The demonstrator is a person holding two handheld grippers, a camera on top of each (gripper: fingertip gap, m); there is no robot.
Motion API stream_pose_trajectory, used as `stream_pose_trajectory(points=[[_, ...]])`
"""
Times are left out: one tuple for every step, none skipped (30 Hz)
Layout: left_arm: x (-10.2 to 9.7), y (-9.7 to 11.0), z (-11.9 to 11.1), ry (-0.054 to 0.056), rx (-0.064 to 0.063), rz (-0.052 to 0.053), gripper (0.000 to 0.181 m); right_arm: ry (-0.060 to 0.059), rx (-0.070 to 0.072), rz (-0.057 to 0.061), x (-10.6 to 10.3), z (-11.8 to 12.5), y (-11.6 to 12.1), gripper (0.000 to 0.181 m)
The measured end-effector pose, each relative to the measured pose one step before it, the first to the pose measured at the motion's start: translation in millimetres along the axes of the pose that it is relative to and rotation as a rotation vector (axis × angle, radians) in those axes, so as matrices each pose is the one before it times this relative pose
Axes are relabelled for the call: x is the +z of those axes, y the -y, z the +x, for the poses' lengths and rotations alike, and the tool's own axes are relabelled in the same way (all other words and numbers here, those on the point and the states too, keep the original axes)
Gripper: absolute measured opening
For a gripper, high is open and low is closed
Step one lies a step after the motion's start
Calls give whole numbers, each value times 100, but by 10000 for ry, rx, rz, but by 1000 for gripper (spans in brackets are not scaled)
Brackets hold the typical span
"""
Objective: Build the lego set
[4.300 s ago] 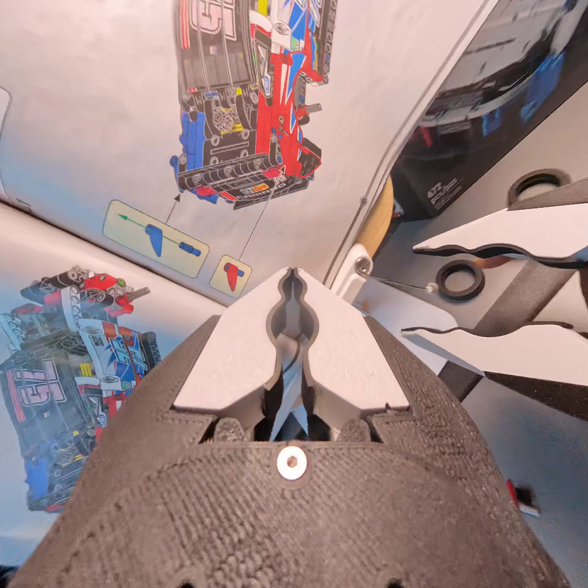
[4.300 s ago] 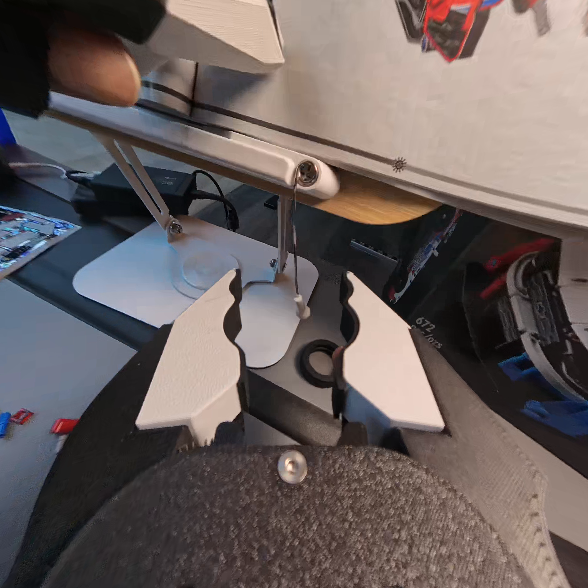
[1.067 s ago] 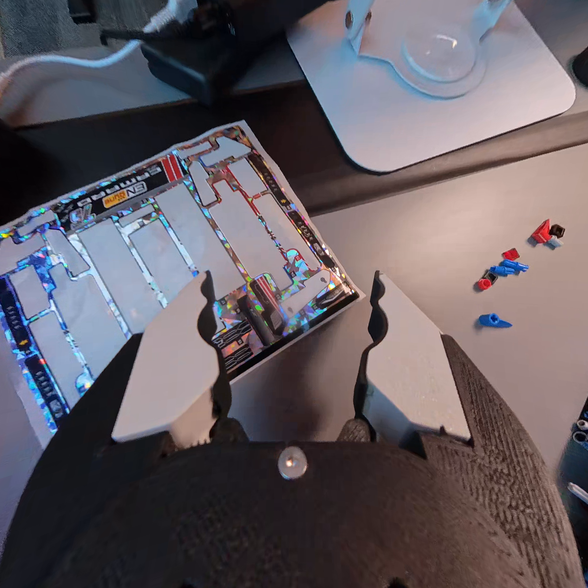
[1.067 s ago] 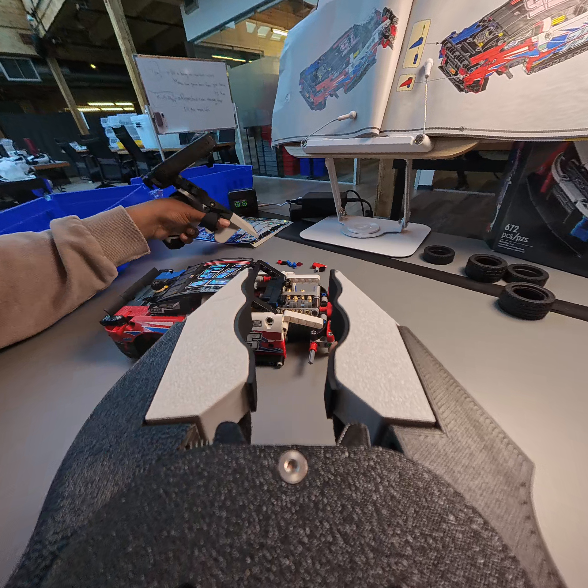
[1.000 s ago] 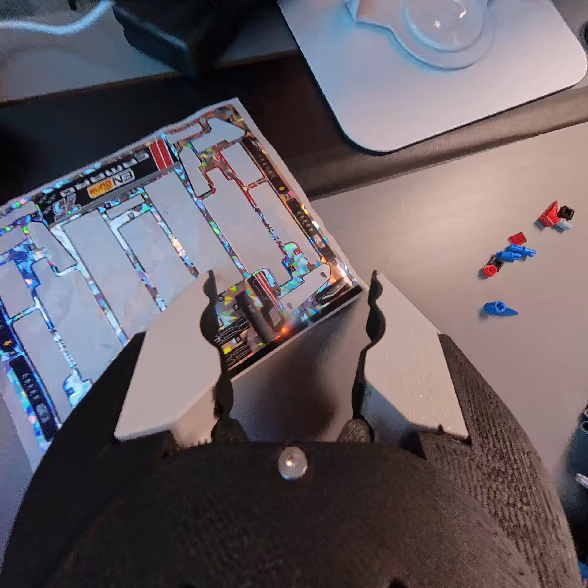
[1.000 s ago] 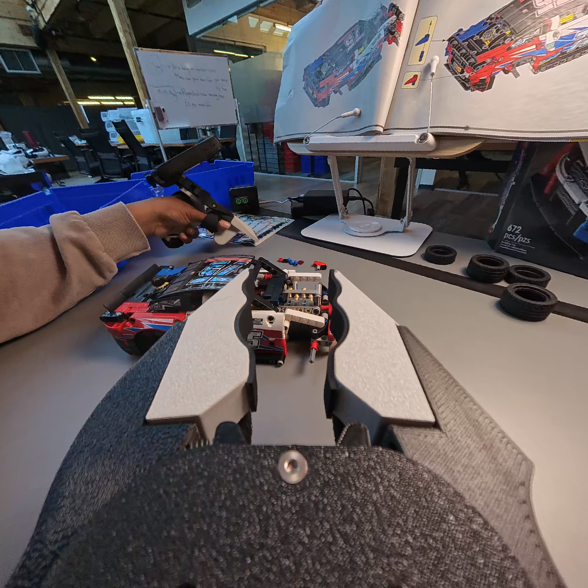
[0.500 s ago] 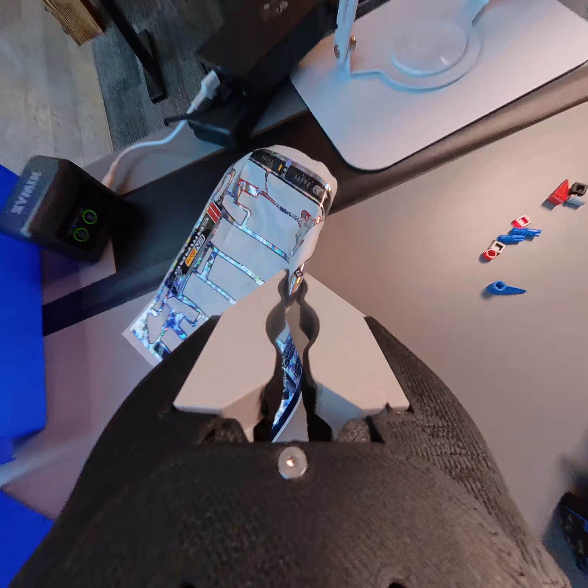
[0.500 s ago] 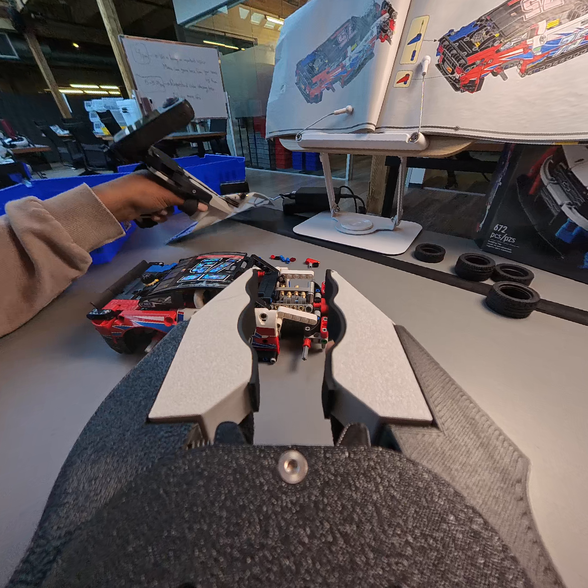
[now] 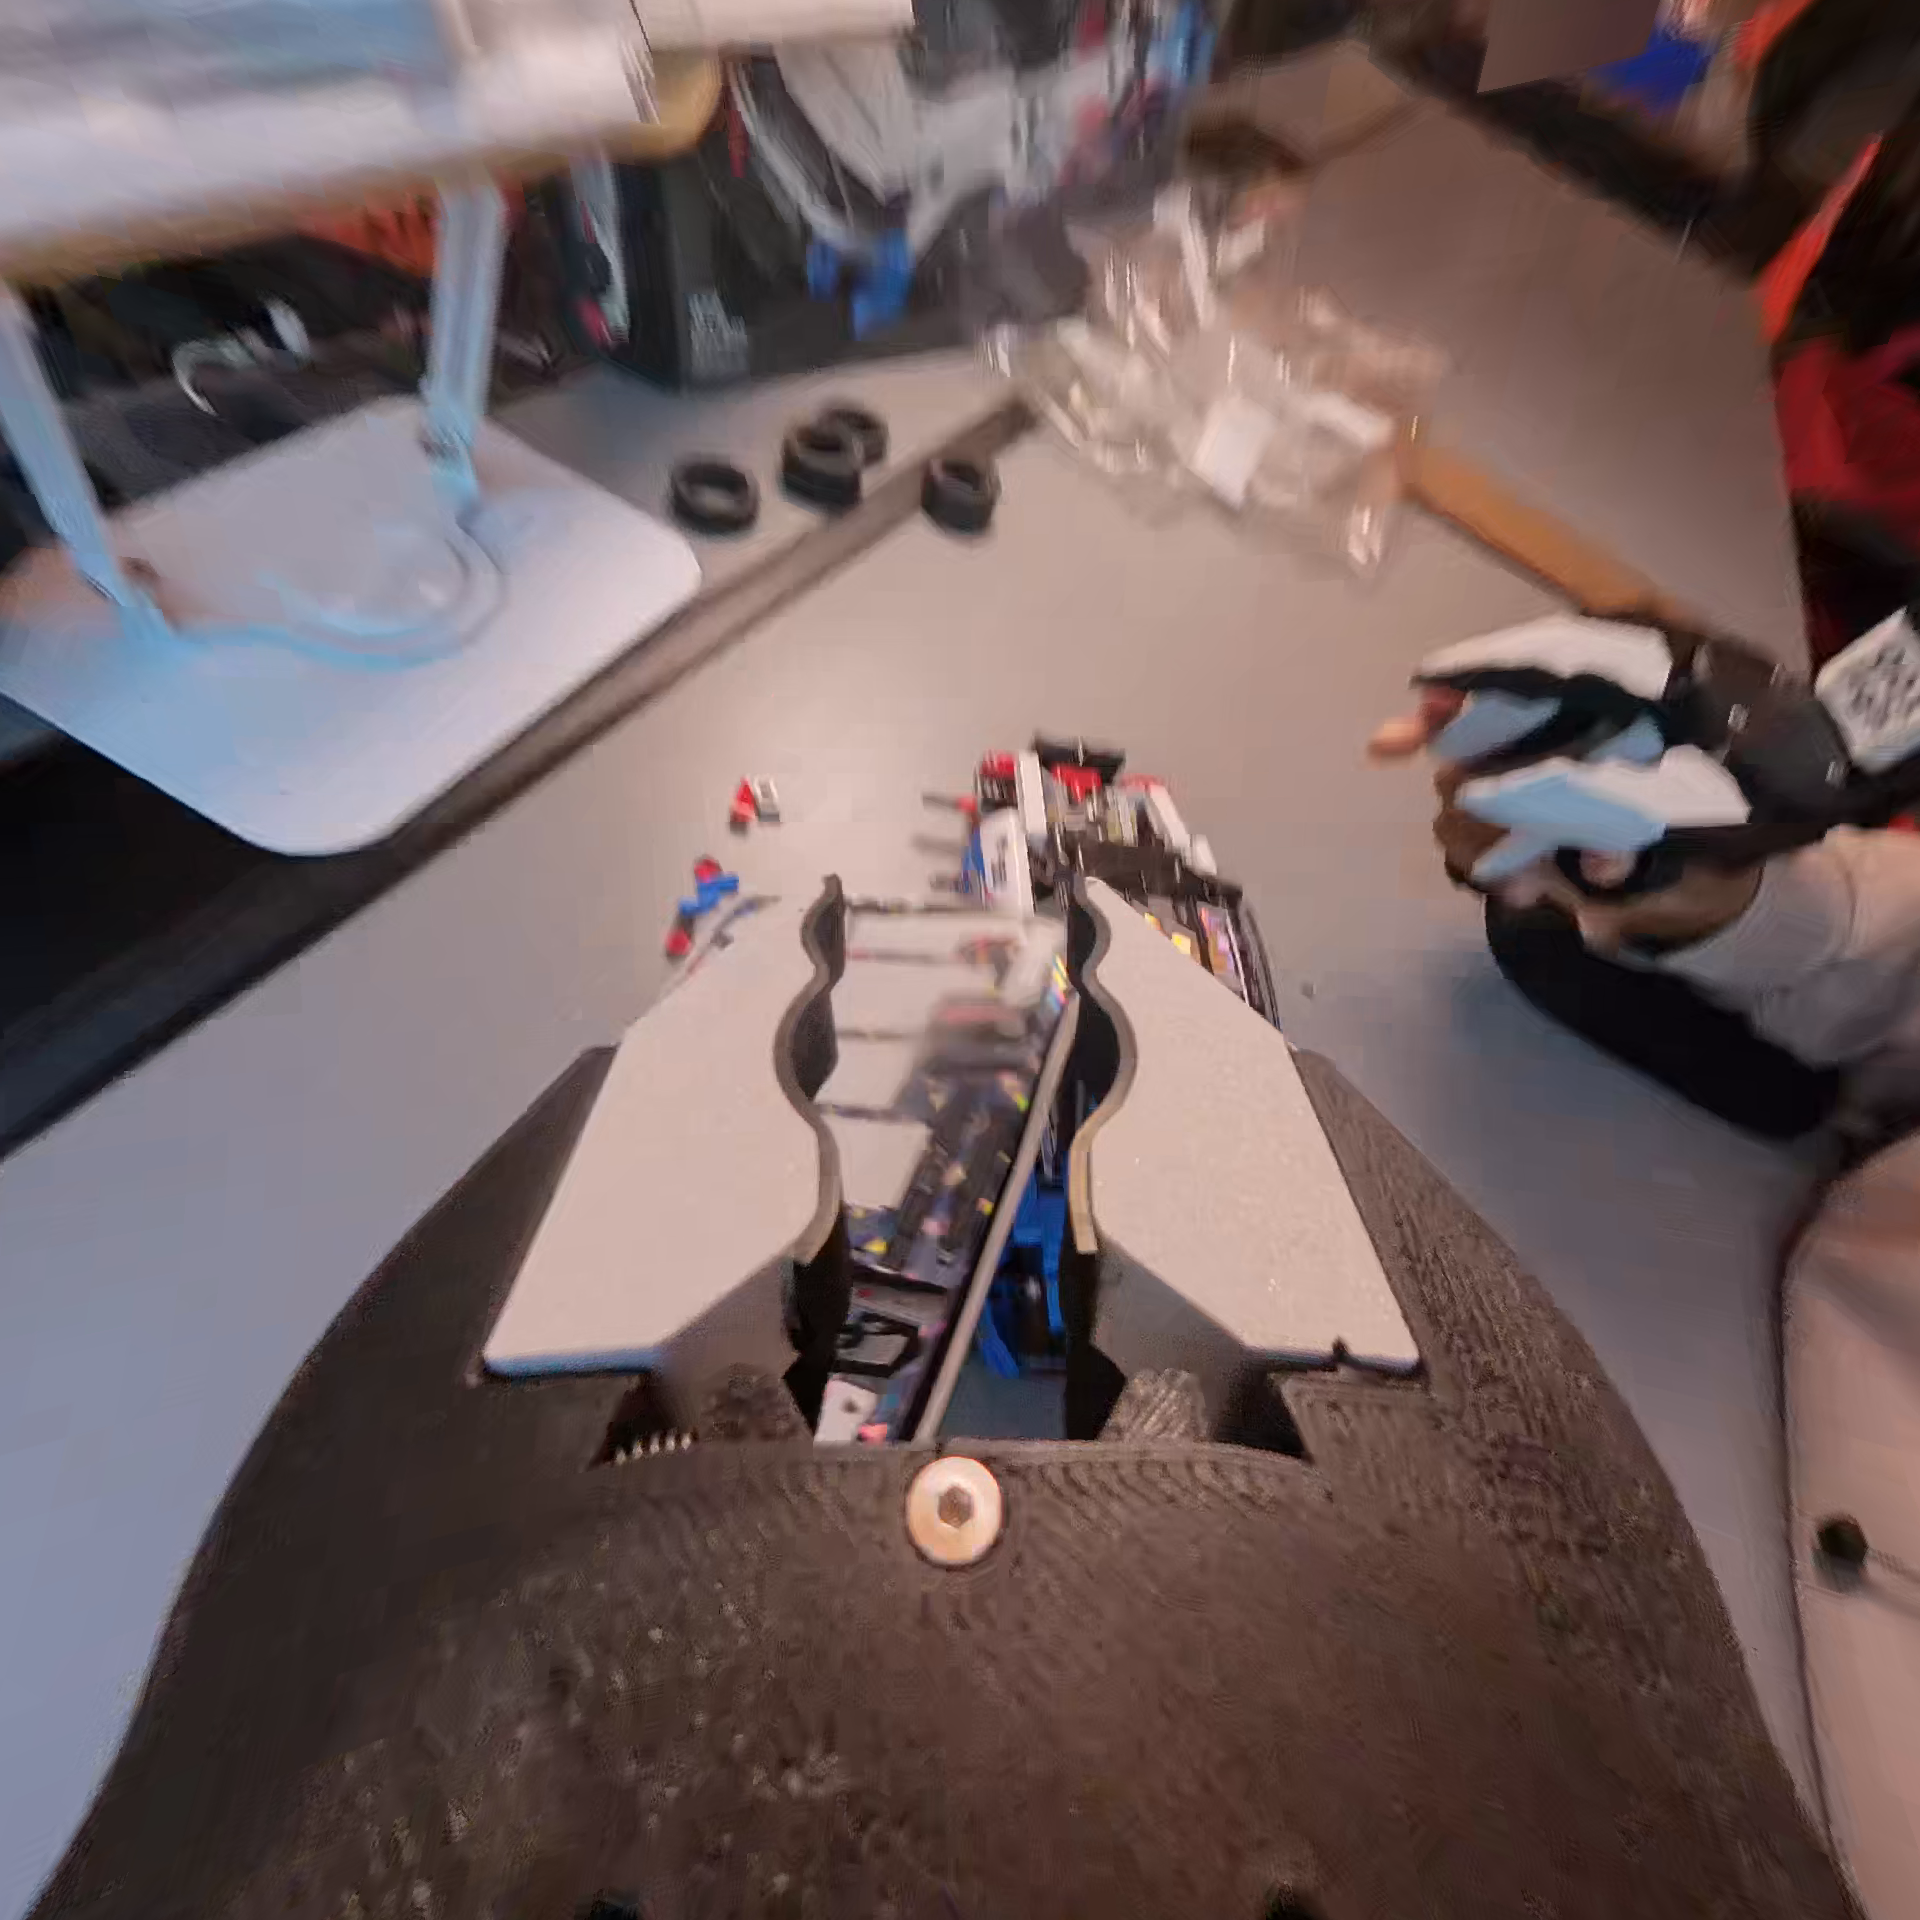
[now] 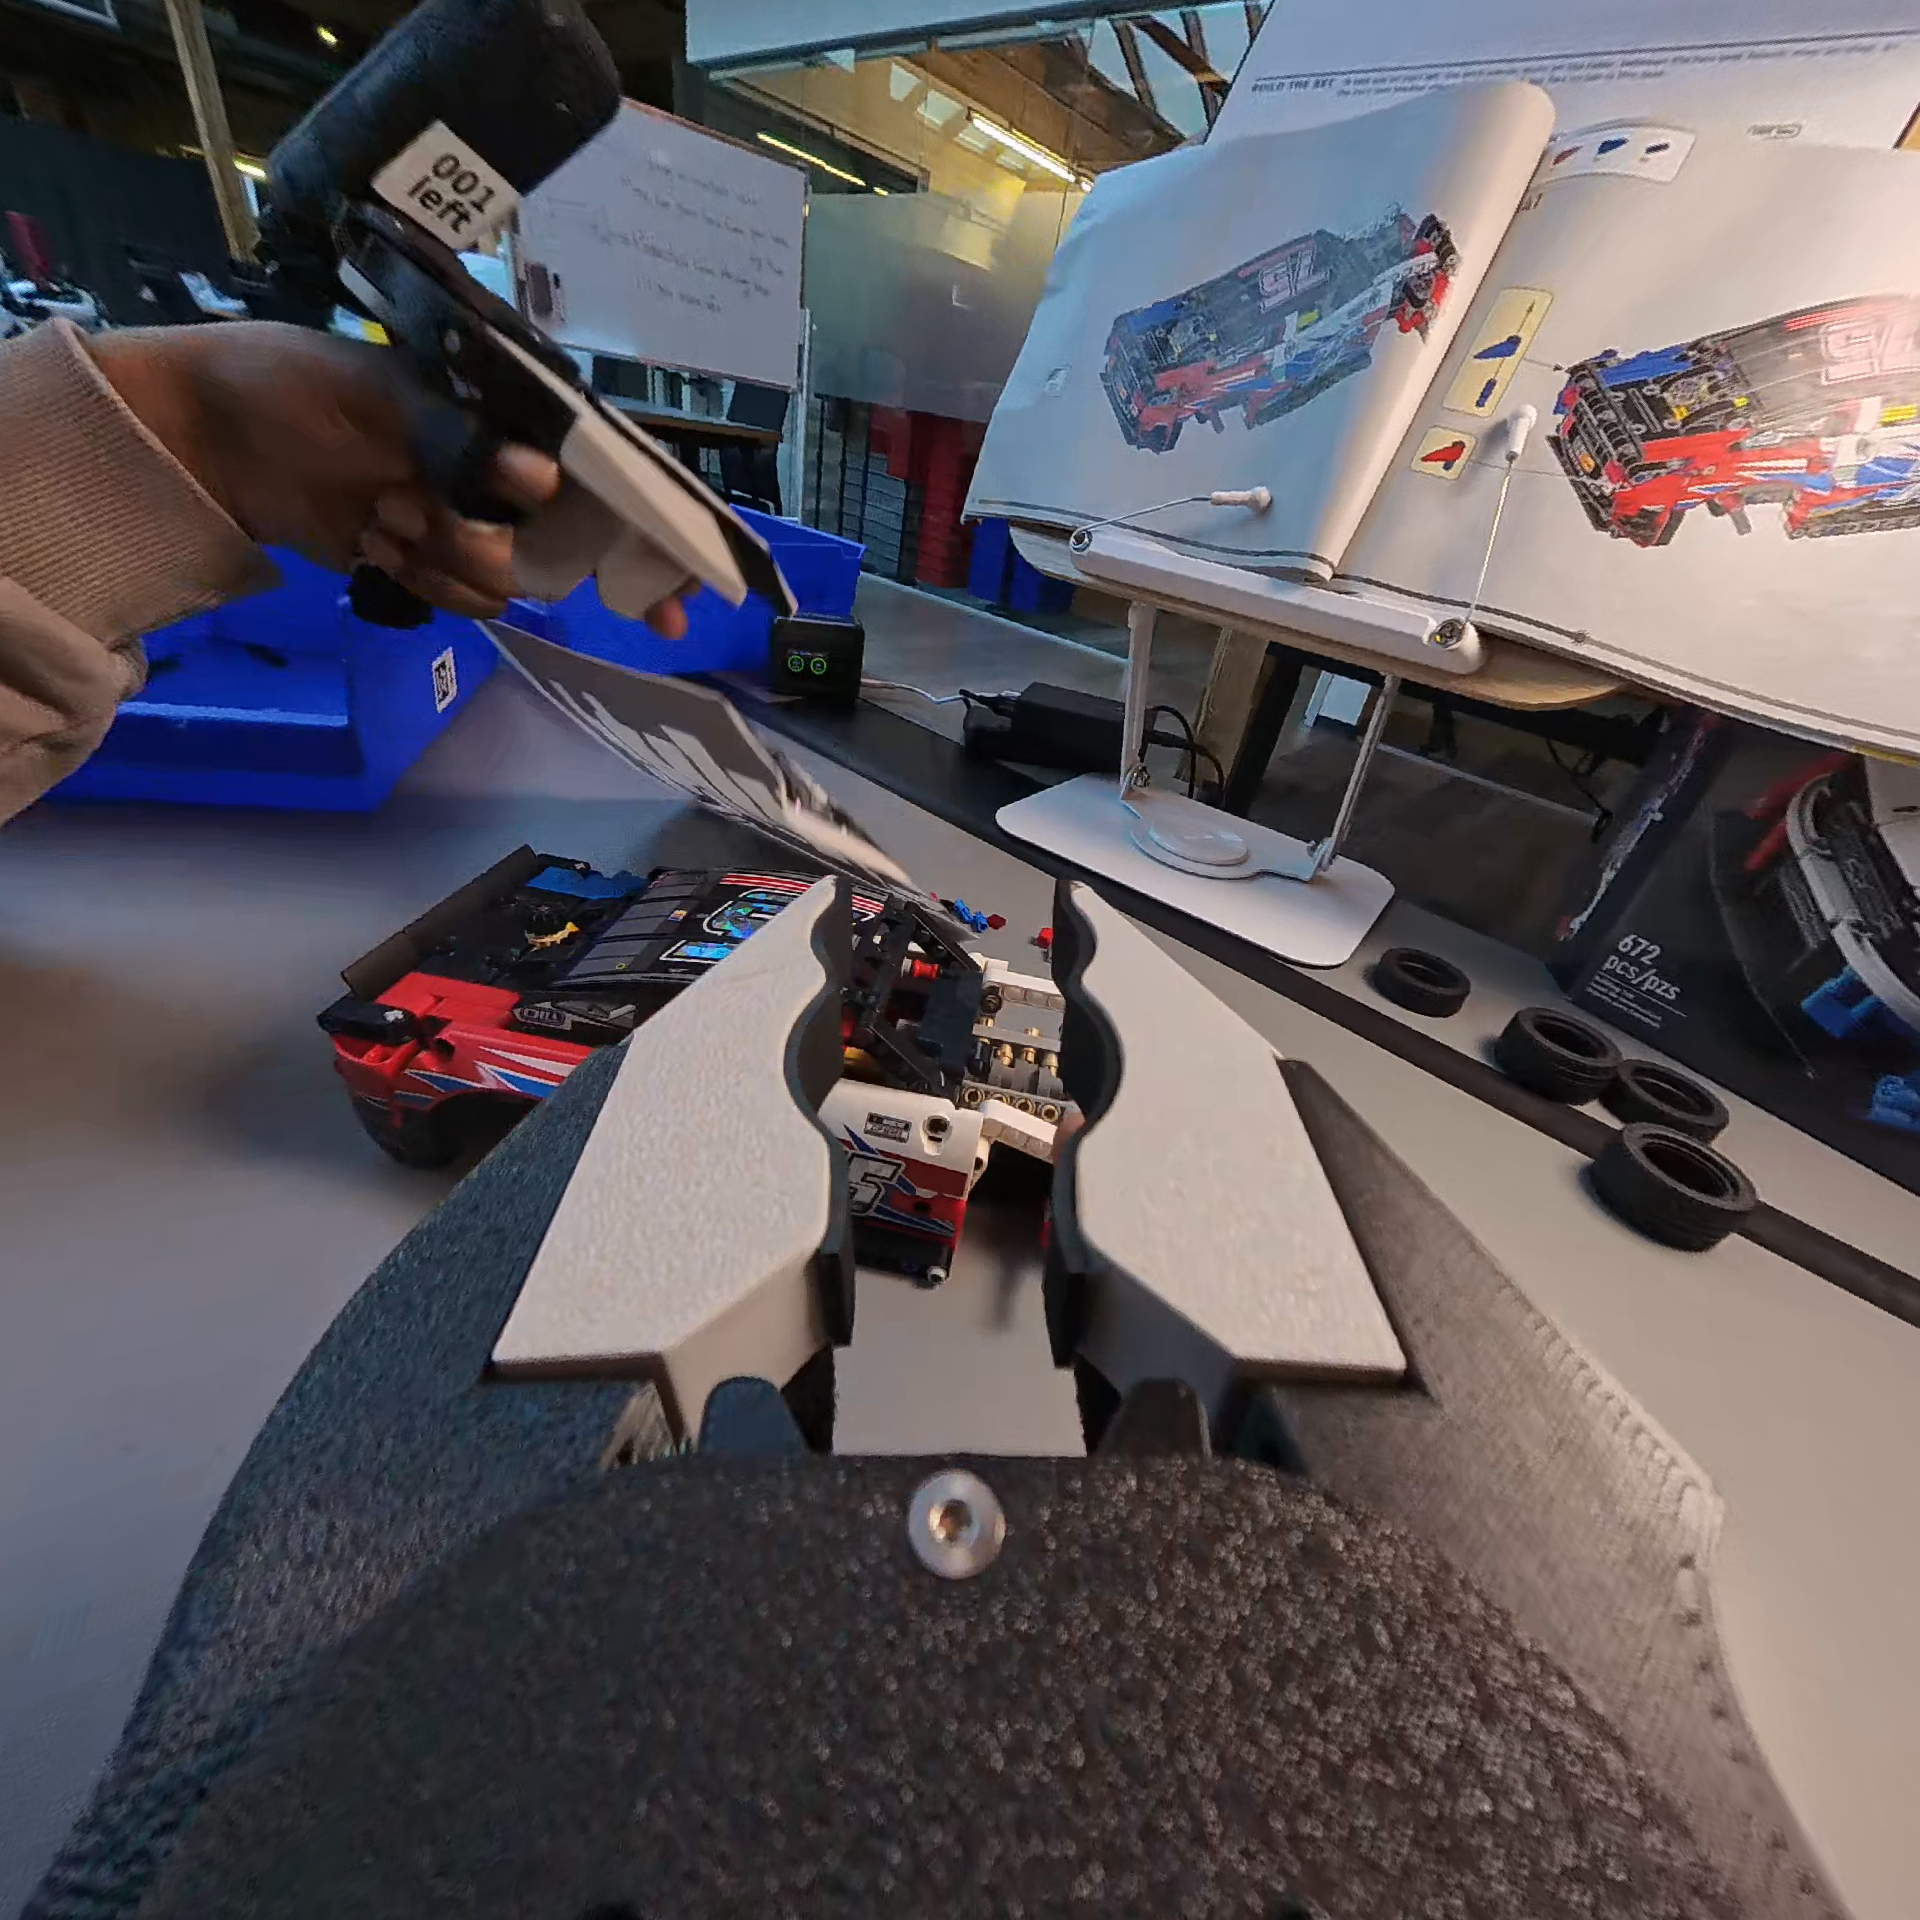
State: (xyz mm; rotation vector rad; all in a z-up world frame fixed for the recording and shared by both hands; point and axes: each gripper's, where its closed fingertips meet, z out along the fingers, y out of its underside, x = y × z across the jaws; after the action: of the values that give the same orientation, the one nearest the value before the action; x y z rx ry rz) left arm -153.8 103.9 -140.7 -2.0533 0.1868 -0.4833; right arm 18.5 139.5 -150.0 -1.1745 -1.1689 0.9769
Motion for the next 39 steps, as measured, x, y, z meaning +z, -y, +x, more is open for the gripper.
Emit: stream_pose_trajectory(points=[[-766,2407,-834,344,-118,1054,40,-52,62,6,-120,195,-47,36],[-538,2096,-955,347,-61,795,38,-56,85,17,-145,231,-38,35],[-255,1832,-972,286,-116,578,39,-64,102,25,-177,238,-25,35],[-40,1834,-1306,442,-128,585,39,-52,100,22,-187,233,-48,35],[131,1802,-1691,663,-22,600,38,-70,81,10,-184,270,-72,35],[336,1652,-1966,830,198,554,35,-93,52,4,-183,292,-84,34],[515,1491,-2259,1014,386,554,31,-68,27,-10,-144,256,-112,34],[689,1178,-2164,942,379,519,26,-49,19,-9,-126,214,-107,34],[811,861,-1896,779,130,456,20,-30,17,-9,-80,159,-105,34],[846,641,-1458,568,-36,402,17,-23,3,-19,-64,127,-96,34],[867,468,-952,336,15,302,13,-32,-38,-10,-43,94,-76,34],[861,235,-631,234,111,170,8,-33,-84,3,-58,62,-40,33],[858,-21,-483,242,145,34,4,-28,-105,-5,-27,52,-50,33],[824,-213,-262,175,116,-37,3,-25,-89,-23,-25,54,-66,32],[790,-367,-61,116,128,-107,1,-12,-47,-23,-2,63,-64,32],[723,-540,-36,165,179,-200,0,-8,2,-2,-23,94,-25,32],[625,-535,-125,274,229,-171,0,-10,32,15,-33,116,25,32],[536,-466,28,186,208,-129,0,-20,38,11,-43,138,18,32],[455,-451,259,37,176,-128,0,-41,33,1,-45,189,-8,32],[361,-362,208,71,177,-109,0,-41,31,1,-64,194,-18,32],[271,-244,63,136,141,-56,0,-25,42,-6,-47,168,-38,32],[235,-220,196,1,24,-51,0,-5,57,-8,-28,125,-39,32],[194,-221,161,-12,-30,-78,0,10,72,-11,-11,88,-52,32],[115,-111,-42,115,38,-10,0,27,76,-17,11,42,-77,32],[98,-77,137,-1,60,7,0,31,71,-34,23,13,-109,32],[129,-136,226,-70,40,-46,0,35,54,-26,27,-30,-81,32],[94,-80,110,14,60,-19,0,42,31,-14,16,-58,-41,32],[86,22,138,-13,52,42,0,40,4,-14,12,-95,-27,32],[90,13,154,-11,42,12,0,35,-25,-11,18,-100,-19,32],[69,119,147,13,76,57,0,20,-43,-12,9,-104,-18,32],[46,197,251,-34,62,98,0,15,-52,-10,0,-89,-15,32],[66,89,334,-67,6,39,0,10,-56,-5,4,-77,12,32],[82,-16,328,-55,-36,-7,0,-5,-55,-7,5,-47,9,32],[58,12,351,-53,7,26,0,-13,-49,-6,-10,-18,-1,32],[42,4,353,-49,62,32,0,-13,-33,-10,6,7,-20,32],[37,-6,258,2,79,17,0,-8,-9,-10,3,15,-14,32],[13,-5,243,-35,48,16,0,0,16,-2,-4,20,-6,32],[18,-18,221,-55,17,4,0,6,31,-2,10,18,-17,32],[-6,-9,119,-10,35,13,0,5,32,-3,7,8,-18,32]])
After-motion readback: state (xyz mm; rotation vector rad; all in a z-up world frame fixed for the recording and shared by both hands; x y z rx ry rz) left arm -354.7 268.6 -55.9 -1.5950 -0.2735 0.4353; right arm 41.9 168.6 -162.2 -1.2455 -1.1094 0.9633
